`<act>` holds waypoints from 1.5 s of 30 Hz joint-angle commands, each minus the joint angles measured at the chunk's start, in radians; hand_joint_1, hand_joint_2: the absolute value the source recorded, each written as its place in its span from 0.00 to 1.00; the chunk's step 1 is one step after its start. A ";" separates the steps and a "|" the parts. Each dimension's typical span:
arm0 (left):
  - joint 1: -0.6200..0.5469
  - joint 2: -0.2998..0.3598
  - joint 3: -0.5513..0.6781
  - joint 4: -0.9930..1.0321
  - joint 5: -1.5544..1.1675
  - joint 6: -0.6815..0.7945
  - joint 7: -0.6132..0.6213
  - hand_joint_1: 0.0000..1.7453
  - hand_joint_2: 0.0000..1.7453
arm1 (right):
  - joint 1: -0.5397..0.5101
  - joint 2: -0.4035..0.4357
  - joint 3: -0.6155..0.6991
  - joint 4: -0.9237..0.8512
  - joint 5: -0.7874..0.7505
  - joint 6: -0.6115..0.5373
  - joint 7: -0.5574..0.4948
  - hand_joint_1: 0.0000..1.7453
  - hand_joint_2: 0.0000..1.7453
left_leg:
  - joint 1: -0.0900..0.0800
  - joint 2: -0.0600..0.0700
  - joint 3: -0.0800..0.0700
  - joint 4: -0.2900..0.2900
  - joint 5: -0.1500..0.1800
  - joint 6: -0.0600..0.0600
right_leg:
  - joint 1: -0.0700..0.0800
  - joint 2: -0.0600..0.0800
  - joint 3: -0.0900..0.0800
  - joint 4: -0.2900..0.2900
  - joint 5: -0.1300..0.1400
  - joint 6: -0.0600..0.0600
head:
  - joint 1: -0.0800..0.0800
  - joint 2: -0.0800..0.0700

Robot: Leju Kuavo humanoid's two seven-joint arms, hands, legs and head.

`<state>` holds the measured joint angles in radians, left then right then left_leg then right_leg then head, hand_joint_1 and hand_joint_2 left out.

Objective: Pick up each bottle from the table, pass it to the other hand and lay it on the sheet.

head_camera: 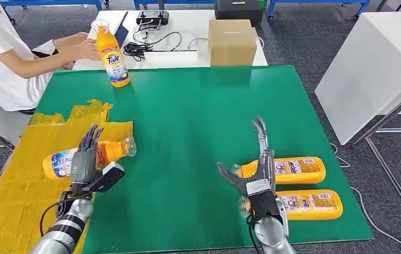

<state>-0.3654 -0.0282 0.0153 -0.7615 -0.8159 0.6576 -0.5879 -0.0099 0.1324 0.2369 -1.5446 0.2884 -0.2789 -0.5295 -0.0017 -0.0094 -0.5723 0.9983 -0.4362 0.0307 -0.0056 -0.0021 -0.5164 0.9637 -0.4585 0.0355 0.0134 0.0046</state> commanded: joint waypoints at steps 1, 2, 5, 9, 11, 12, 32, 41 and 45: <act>0.109 -0.046 -0.038 -0.307 0.108 0.040 -0.056 0.00 1.00 | -0.008 -0.037 -0.015 0.022 0.093 -0.062 0.019 0.00 1.00 | 0.002 0.001 0.000 0.000 -0.001 -0.001 | 0.002 0.000 0.001 -0.002 0.000 0.000 | 0.000 0.000; 0.135 -0.069 -0.018 -0.378 0.091 0.040 -0.066 0.00 1.00 | -0.007 -0.041 -0.017 0.015 0.110 -0.075 0.022 0.00 1.00 | 0.002 0.001 -0.001 0.001 -0.001 -0.001 | 0.002 0.000 0.000 -0.001 0.000 0.000 | 0.000 0.000; 0.182 -0.149 0.047 -0.551 0.028 0.040 -0.110 0.00 1.00 | -0.013 -0.048 -0.017 0.001 0.174 -0.120 0.045 0.00 1.00 | 0.002 0.000 -0.003 0.002 -0.002 -0.001 | 0.002 0.000 -0.002 -0.001 -0.001 0.000 | 0.000 0.000; 0.209 -0.180 0.060 -0.621 -0.065 0.040 -0.110 0.00 1.00 | -0.016 -0.063 -0.017 -0.011 0.229 -0.141 0.069 0.00 1.00 | 0.001 0.001 -0.005 0.002 -0.002 -0.001 | 0.001 0.000 -0.004 0.000 -0.001 0.000 | 0.000 0.000; 0.209 -0.180 0.060 -0.621 -0.065 0.040 -0.110 0.00 1.00 | -0.016 -0.063 -0.017 -0.011 0.229 -0.141 0.069 0.00 1.00 | 0.000 0.001 -0.006 0.001 0.000 0.000 | 0.000 0.001 -0.006 0.000 0.000 0.000 | 0.000 0.000; 0.209 -0.180 0.060 -0.621 -0.065 0.040 -0.110 0.00 1.00 | -0.016 -0.063 -0.017 -0.011 0.229 -0.141 0.069 0.00 1.00 | 0.001 0.002 -0.005 0.001 -0.001 -0.001 | 0.001 0.001 -0.004 -0.001 0.000 0.000 | 0.000 0.000; 0.287 -0.123 -0.105 -0.774 0.334 -0.048 -0.110 0.00 1.00 | -0.214 -0.386 0.031 0.143 0.671 0.096 0.398 0.00 1.00 | 0.000 0.002 -0.005 0.001 -0.001 -0.001 | 0.000 0.002 -0.005 -0.001 0.001 0.000 | 0.000 0.000; 0.293 -0.081 -0.204 -0.812 0.445 -0.058 -0.110 0.00 1.00 | -0.522 -0.670 0.137 0.468 0.521 0.447 0.249 0.00 1.00 | -0.003 0.002 -0.007 0.003 0.001 0.002 | -0.003 0.002 -0.005 0.000 0.002 0.002 | 0.000 0.000; 0.281 -0.060 -0.233 -0.805 0.474 -0.041 -0.110 0.00 1.00 | -0.438 -0.774 0.175 0.397 0.399 0.490 0.233 0.00 1.00 | -0.004 -0.004 -0.005 0.002 0.000 0.001 | -0.004 -0.004 -0.002 -0.002 0.001 0.002 | 0.000 0.000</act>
<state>-0.0598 -0.1577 -0.1205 -1.5690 -0.3747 0.5966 -0.7012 -0.3860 -0.4328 0.2742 -1.2769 0.8093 0.1567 -0.2712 -0.0070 -0.0148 -0.5797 1.0001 -0.4347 0.0335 -0.0109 -0.0061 -0.5220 0.9635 -0.4566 0.0386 0.0137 0.0046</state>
